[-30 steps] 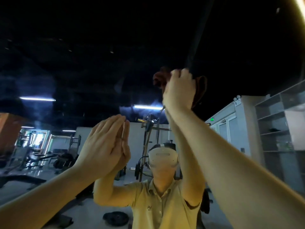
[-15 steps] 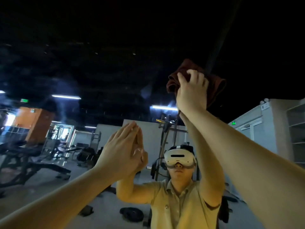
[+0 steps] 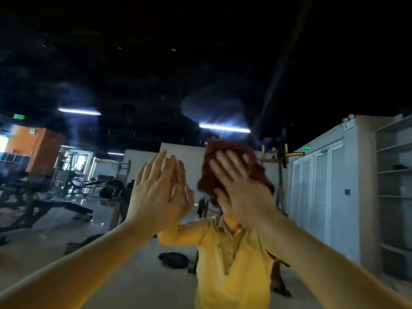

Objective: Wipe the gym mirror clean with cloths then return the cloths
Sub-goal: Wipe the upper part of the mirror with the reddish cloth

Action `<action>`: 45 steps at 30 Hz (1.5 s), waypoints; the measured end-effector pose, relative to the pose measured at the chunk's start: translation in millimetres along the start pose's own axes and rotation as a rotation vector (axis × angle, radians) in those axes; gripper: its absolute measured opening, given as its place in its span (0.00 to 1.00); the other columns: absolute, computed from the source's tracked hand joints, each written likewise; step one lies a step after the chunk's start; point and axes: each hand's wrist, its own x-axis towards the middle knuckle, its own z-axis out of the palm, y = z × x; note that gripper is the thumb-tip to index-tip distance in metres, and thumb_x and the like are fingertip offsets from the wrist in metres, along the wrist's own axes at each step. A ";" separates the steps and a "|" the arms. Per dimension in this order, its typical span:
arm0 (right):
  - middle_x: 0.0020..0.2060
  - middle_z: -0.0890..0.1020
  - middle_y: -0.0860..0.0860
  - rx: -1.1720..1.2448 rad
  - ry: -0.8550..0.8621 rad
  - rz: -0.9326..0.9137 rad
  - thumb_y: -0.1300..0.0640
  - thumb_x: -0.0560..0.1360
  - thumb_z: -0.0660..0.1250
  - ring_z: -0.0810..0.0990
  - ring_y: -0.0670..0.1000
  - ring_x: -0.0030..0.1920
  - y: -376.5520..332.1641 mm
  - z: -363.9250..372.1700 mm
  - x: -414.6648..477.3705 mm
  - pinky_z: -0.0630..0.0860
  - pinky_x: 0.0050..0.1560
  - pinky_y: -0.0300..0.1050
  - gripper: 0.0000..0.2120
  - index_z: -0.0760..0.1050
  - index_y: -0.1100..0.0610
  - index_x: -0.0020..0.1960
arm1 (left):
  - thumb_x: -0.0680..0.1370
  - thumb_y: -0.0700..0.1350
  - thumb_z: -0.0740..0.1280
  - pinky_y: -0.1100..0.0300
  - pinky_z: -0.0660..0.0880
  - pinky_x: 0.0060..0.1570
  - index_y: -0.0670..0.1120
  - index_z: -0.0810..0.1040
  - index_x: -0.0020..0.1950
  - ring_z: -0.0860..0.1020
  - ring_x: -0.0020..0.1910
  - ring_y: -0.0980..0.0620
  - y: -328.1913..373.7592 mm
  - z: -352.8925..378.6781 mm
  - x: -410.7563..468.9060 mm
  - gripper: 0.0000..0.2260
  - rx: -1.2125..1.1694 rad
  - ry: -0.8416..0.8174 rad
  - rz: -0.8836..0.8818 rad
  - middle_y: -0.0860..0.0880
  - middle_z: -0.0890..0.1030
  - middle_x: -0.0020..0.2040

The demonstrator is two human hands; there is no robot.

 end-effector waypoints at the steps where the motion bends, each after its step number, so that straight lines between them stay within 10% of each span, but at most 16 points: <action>1: 0.84 0.54 0.54 0.005 -0.004 0.118 0.41 0.85 0.47 0.48 0.56 0.84 30.9 -4.8 -8.5 0.41 0.83 0.60 0.31 0.54 0.53 0.84 | 0.81 0.55 0.53 0.47 0.52 0.80 0.44 0.63 0.83 0.58 0.82 0.44 8.3 5.3 -3.9 0.31 0.028 -0.018 0.022 0.42 0.61 0.84; 9: 0.83 0.56 0.60 0.039 0.101 1.053 0.45 0.85 0.48 0.54 0.62 0.83 109.7 -21.9 -93.0 0.53 0.79 0.70 0.31 0.53 0.57 0.85 | 0.83 0.57 0.55 0.43 0.56 0.78 0.45 0.58 0.82 0.62 0.80 0.40 51.8 26.6 -37.8 0.30 -0.009 -0.063 0.139 0.40 0.64 0.81; 15: 0.85 0.48 0.54 0.185 0.017 0.477 0.45 0.87 0.48 0.44 0.58 0.84 -77.7 8.4 -94.6 0.39 0.82 0.63 0.29 0.49 0.53 0.85 | 0.85 0.51 0.54 0.42 0.57 0.78 0.44 0.61 0.84 0.60 0.80 0.44 53.5 28.4 -65.1 0.27 -0.133 -0.049 0.127 0.43 0.62 0.82; 19: 0.84 0.54 0.54 0.140 -0.081 0.129 0.48 0.86 0.51 0.43 0.55 0.84 -49.5 5.4 -155.9 0.40 0.83 0.61 0.28 0.54 0.51 0.85 | 0.85 0.52 0.56 0.41 0.53 0.80 0.44 0.60 0.84 0.58 0.82 0.42 63.8 37.4 -81.5 0.28 -0.101 -0.101 0.153 0.41 0.61 0.82; 25: 0.85 0.53 0.54 0.011 -0.121 0.720 0.44 0.86 0.46 0.50 0.58 0.84 87.4 -21.3 -271.5 0.51 0.79 0.70 0.29 0.51 0.51 0.86 | 0.83 0.58 0.56 0.40 0.44 0.83 0.44 0.53 0.86 0.46 0.85 0.41 105.1 70.6 -113.2 0.35 0.058 -0.264 0.217 0.40 0.50 0.86; 29: 0.84 0.56 0.56 0.074 -0.001 1.192 0.48 0.86 0.50 0.52 0.61 0.84 39.4 -13.7 -262.3 0.50 0.79 0.71 0.28 0.55 0.53 0.85 | 0.83 0.58 0.55 0.40 0.43 0.83 0.43 0.48 0.86 0.41 0.85 0.42 113.2 80.1 -123.0 0.36 0.074 -0.260 0.207 0.40 0.45 0.86; 36: 0.83 0.60 0.54 0.270 -0.004 0.873 0.51 0.85 0.58 0.55 0.60 0.83 -87.2 -4.1 -258.2 0.50 0.81 0.65 0.26 0.63 0.52 0.82 | 0.83 0.52 0.60 0.41 0.47 0.83 0.41 0.61 0.84 0.52 0.85 0.41 113.5 73.2 -172.6 0.31 -0.113 -0.270 0.268 0.40 0.57 0.85; 45: 0.60 0.79 0.53 0.576 -0.249 0.676 0.63 0.74 0.71 0.77 0.57 0.62 -91.7 -67.7 -262.3 0.79 0.58 0.59 0.15 0.80 0.58 0.61 | 0.79 0.46 0.61 0.44 0.75 0.66 0.42 0.71 0.76 0.74 0.70 0.42 140.5 62.0 -235.4 0.25 -0.445 -0.476 0.158 0.43 0.76 0.70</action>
